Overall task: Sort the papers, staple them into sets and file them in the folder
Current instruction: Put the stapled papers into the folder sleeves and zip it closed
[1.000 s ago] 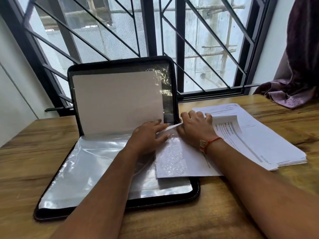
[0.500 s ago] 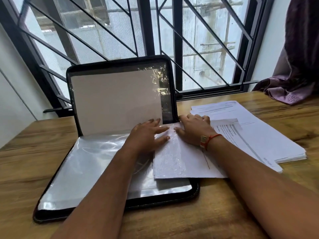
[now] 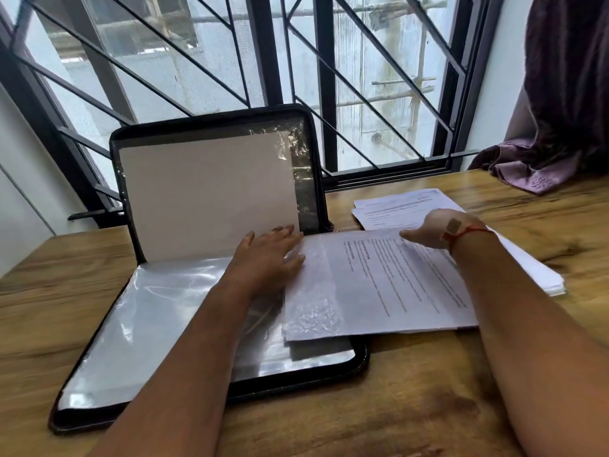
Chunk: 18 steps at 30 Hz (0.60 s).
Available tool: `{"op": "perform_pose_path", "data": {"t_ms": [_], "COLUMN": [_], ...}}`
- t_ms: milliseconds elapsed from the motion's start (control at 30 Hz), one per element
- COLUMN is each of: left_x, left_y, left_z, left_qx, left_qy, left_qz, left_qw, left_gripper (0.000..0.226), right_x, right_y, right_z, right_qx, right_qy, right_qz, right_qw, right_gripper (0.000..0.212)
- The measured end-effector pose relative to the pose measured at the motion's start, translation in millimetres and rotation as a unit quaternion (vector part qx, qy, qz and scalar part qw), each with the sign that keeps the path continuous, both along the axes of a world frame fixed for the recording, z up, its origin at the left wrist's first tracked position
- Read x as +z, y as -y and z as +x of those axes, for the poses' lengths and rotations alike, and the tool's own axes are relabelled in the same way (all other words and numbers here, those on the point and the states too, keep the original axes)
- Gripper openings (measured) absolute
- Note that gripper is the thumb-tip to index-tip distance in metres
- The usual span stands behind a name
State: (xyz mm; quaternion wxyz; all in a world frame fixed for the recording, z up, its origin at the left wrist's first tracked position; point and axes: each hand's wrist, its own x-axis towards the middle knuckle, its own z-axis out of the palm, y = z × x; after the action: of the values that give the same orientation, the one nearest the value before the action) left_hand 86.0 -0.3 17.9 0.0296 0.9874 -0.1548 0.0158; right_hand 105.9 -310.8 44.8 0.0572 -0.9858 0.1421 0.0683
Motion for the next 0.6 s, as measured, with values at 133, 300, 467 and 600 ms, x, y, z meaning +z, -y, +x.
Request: {"op": "perform_pose_path", "data": {"t_ms": [133,300,467,600], "left_x": [-2.8,-2.9,-2.4,-4.8], "left_y": [-2.0,-1.6,0.3,0.6], "left_z": [-0.8,-1.3,-3.9,-3.3], "left_qx": [-0.012,-0.014,-0.021,-0.025], "left_qy": [-0.005,-0.015,-0.030,-0.041], "left_qz": [0.005,-0.013,-0.021,-0.032], "left_qw": [1.000,1.000,0.999,0.998], "left_gripper": [0.065,0.068,0.068,0.070], "right_x": [2.1,9.1,3.8,0.9], "right_y": [5.5,-1.5,-2.8,-16.7], "right_z": [-0.8,-8.3,-4.2,-6.3], "right_qx": [0.019,0.001,-0.009,0.018], "right_qy": [0.013,0.034,0.045,0.043], "right_qz": [0.036,0.077,0.222,0.298], "right_qw": [0.999,0.996,0.974,0.954], "right_gripper": [0.062,0.048,0.028,0.018]}}
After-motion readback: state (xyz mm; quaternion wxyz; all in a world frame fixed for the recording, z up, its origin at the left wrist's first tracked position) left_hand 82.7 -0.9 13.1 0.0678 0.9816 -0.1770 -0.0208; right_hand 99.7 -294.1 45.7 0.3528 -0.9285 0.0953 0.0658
